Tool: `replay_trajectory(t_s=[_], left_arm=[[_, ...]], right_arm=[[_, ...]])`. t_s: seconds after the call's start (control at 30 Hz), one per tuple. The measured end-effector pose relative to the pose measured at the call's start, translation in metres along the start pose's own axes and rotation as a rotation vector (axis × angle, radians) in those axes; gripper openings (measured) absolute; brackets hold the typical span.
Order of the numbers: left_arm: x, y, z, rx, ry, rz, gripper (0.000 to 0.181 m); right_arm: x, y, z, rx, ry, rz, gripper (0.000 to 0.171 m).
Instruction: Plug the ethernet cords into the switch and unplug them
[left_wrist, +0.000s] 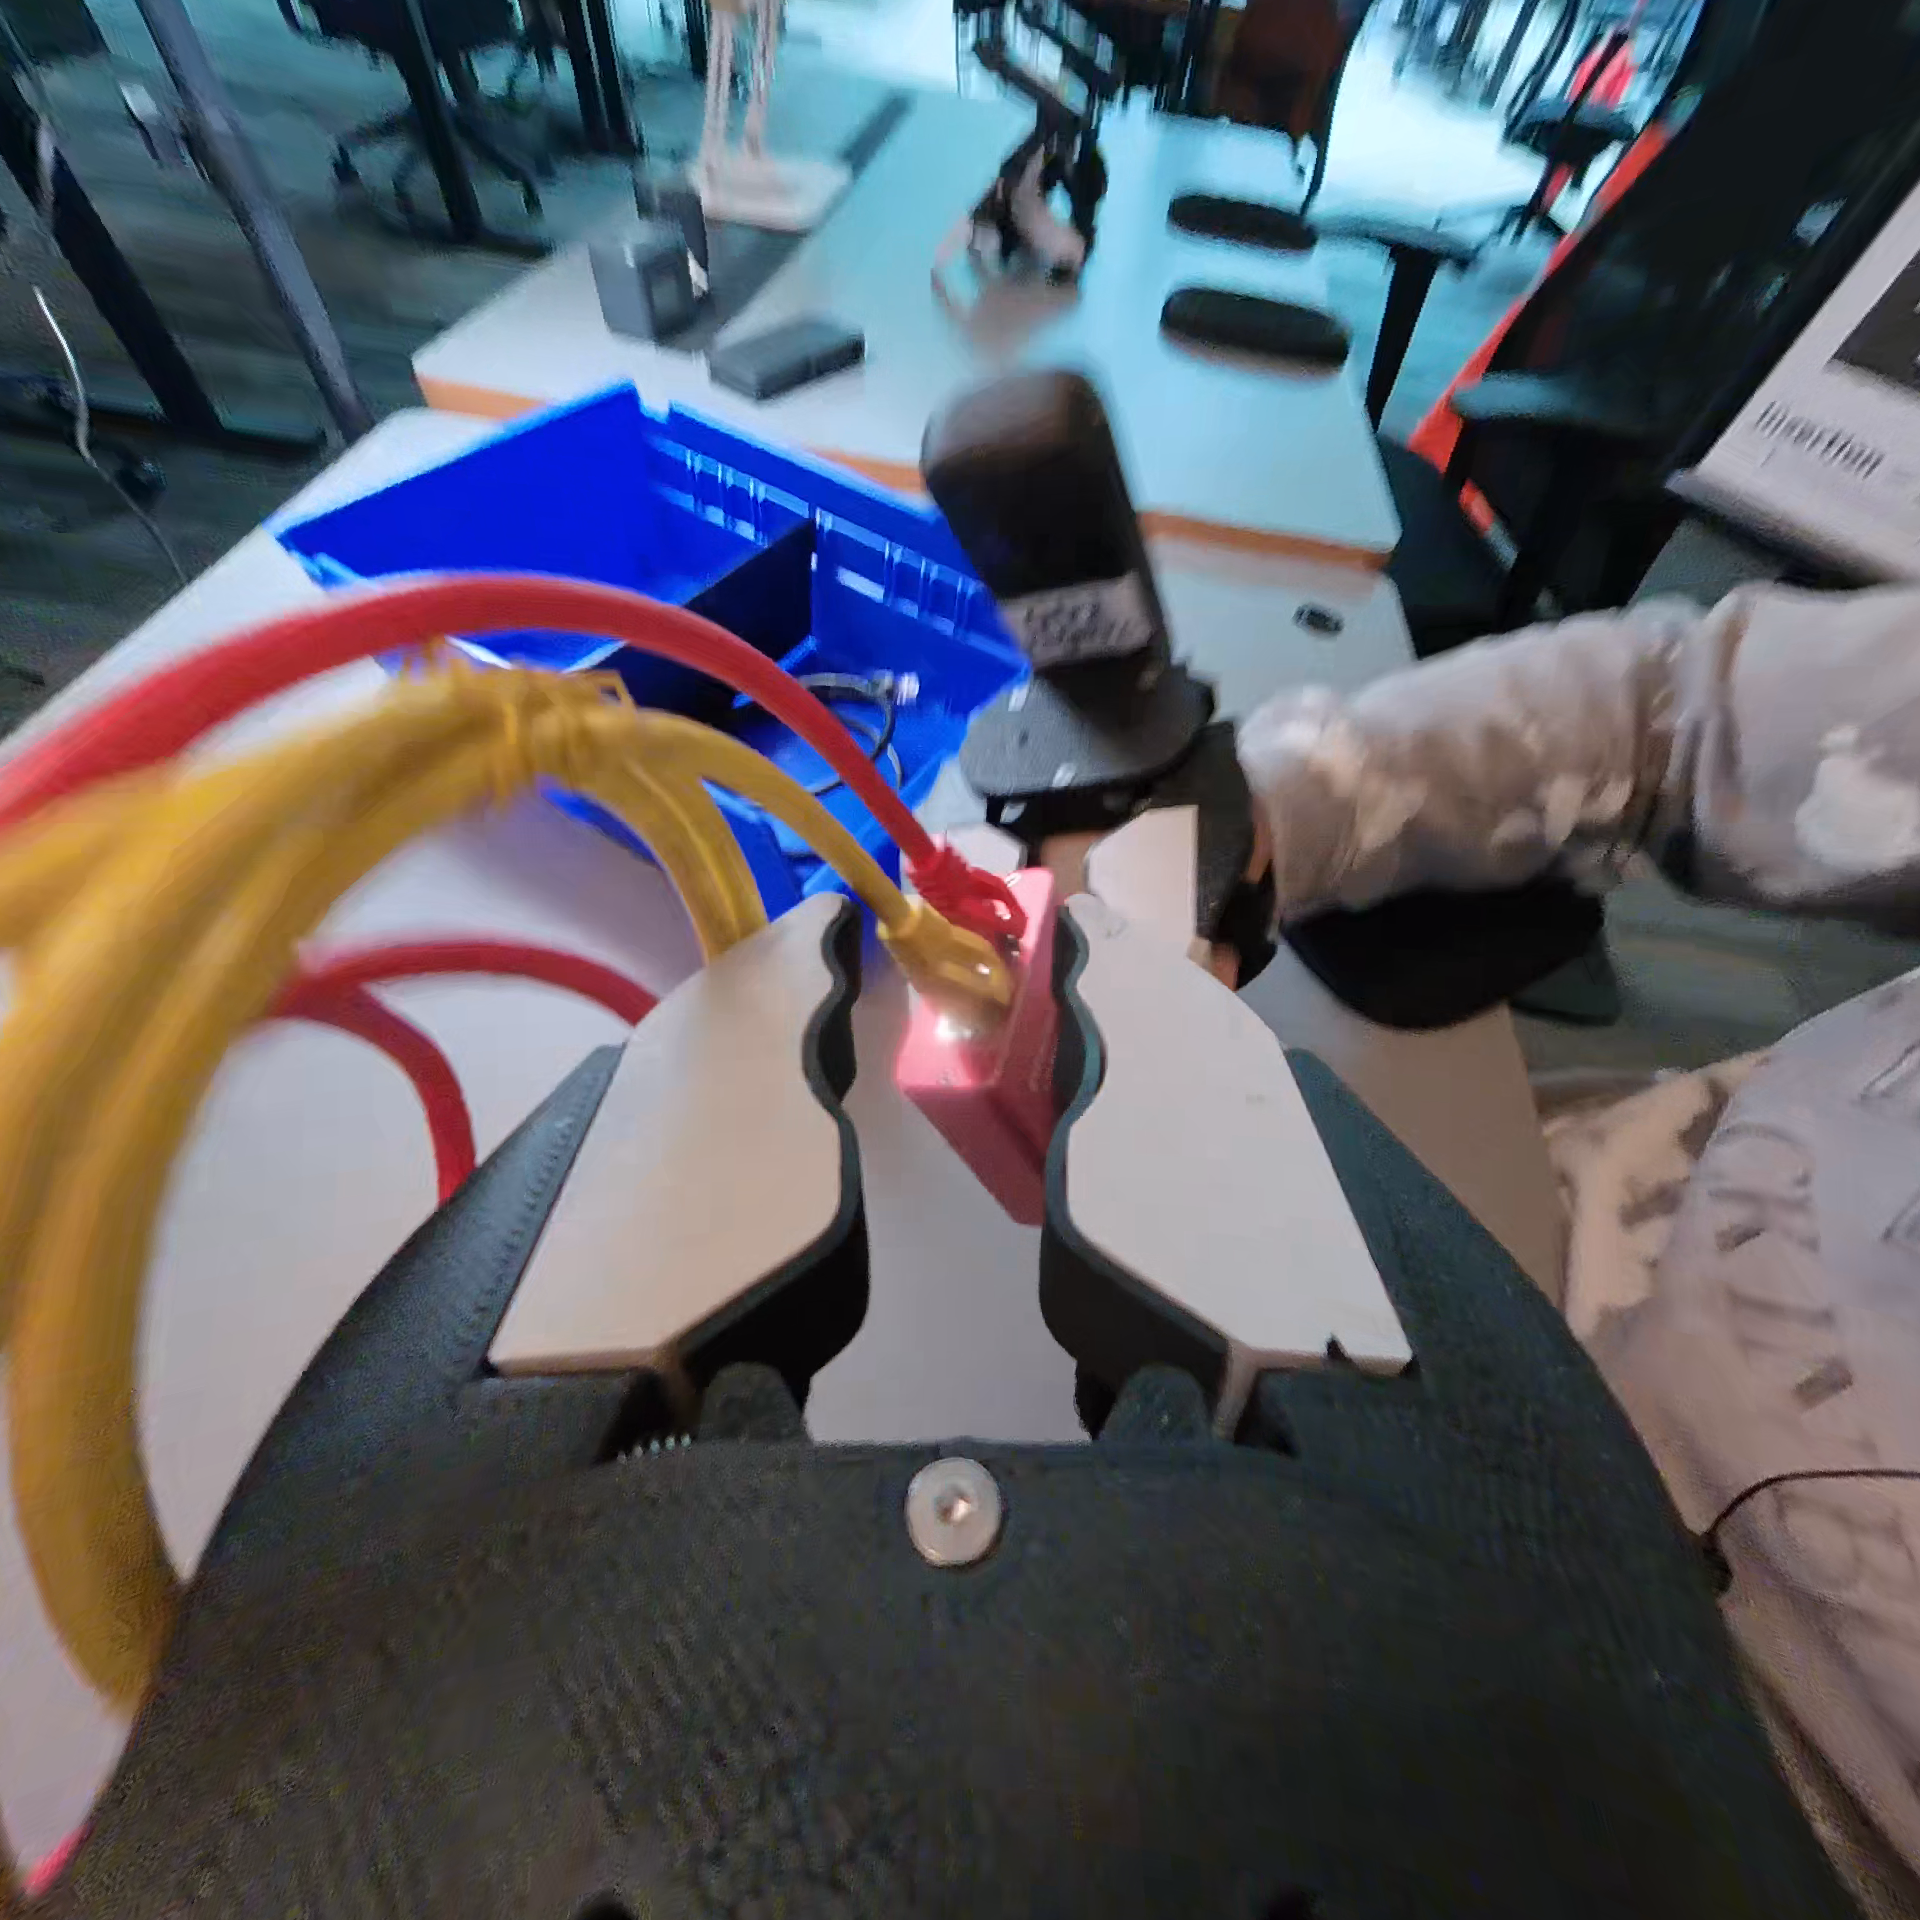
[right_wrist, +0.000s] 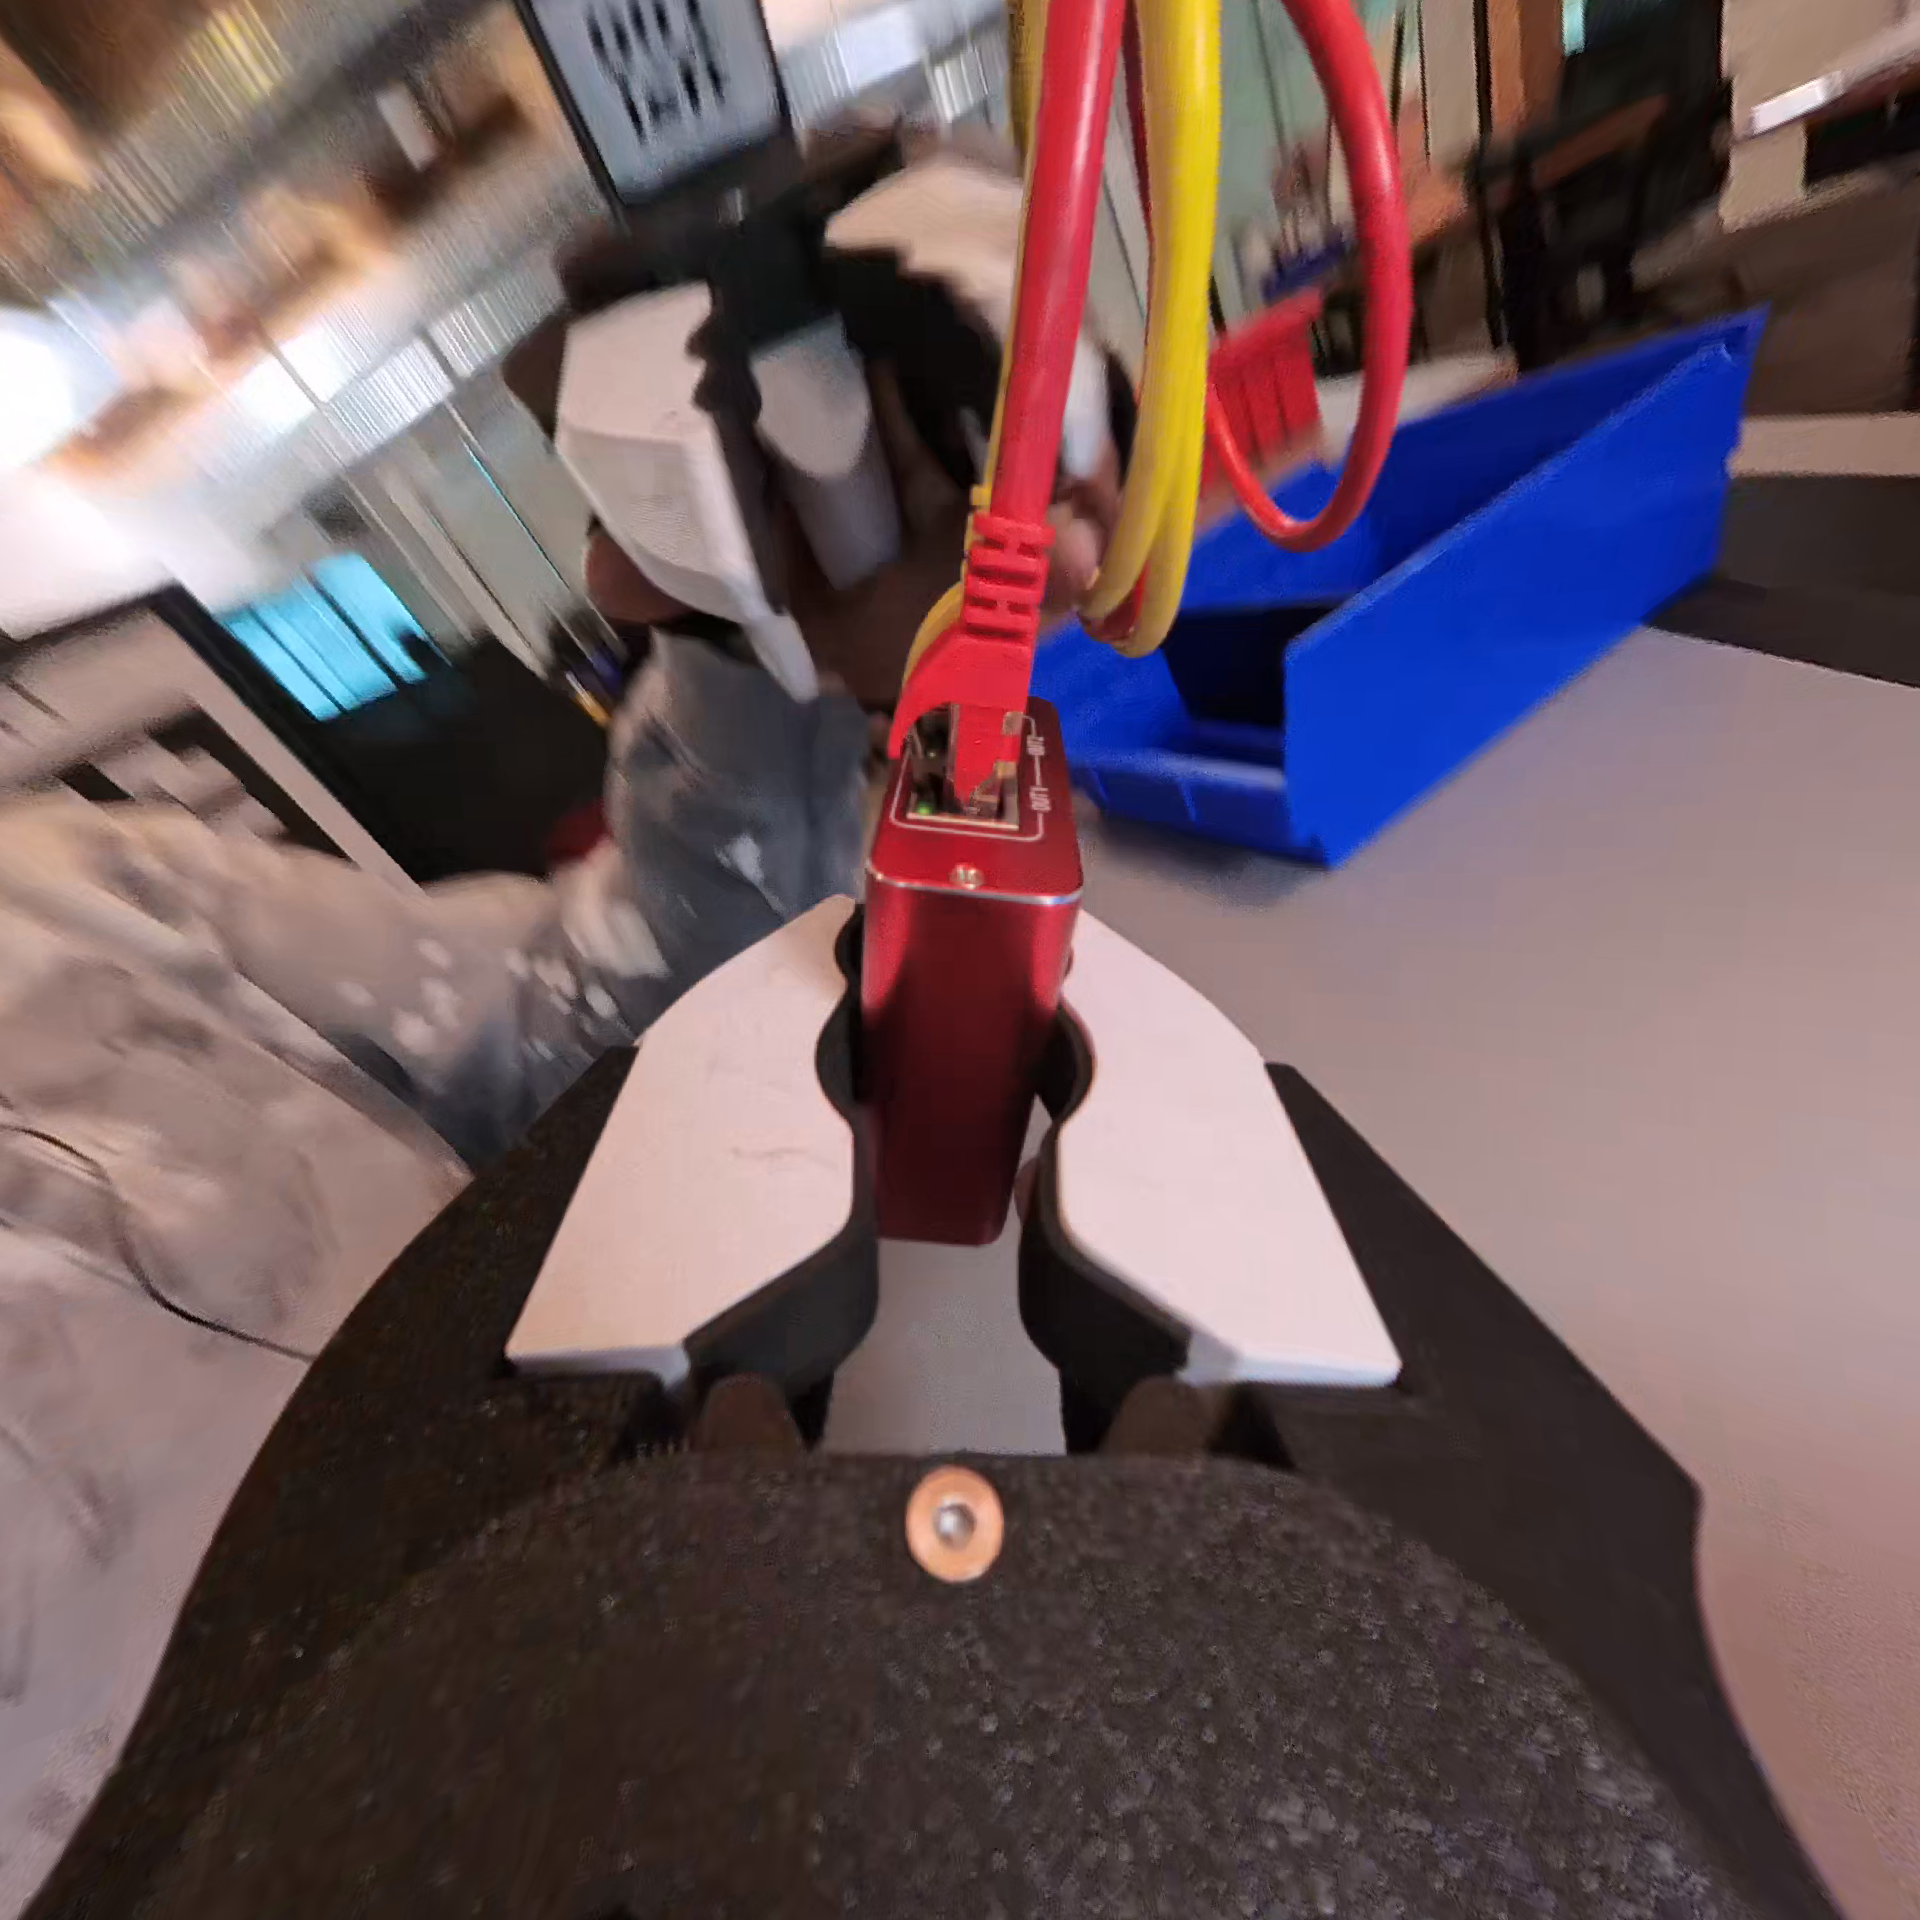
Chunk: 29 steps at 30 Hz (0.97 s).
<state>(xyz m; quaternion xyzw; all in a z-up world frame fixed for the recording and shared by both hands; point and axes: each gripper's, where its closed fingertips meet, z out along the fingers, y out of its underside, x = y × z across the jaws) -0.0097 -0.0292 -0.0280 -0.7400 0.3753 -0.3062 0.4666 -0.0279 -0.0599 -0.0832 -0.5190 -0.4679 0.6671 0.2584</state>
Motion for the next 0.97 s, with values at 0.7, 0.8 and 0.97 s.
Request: replay_trajectory(t_s=[0.7,0.8,0.97], left_arm=[[0.018,-0.051,-0.01,0.333,0.047,0.008,0.029],[0.017,-0.044,-0.018,0.276,0.06,0.04,0.028],[0.02,-0.035,-0.041,0.229,0.174,-0.022,0.027]], right_arm=[[-0.039,-0.122,-0.024,0.506,-0.136,-0.134,0.03],[-0.034,-0.113,-0.017,0.407,-0.07,-0.186,0.035],[-0.036,-0.106,-0.021,0.269,-0.014,-0.286,0.037]])
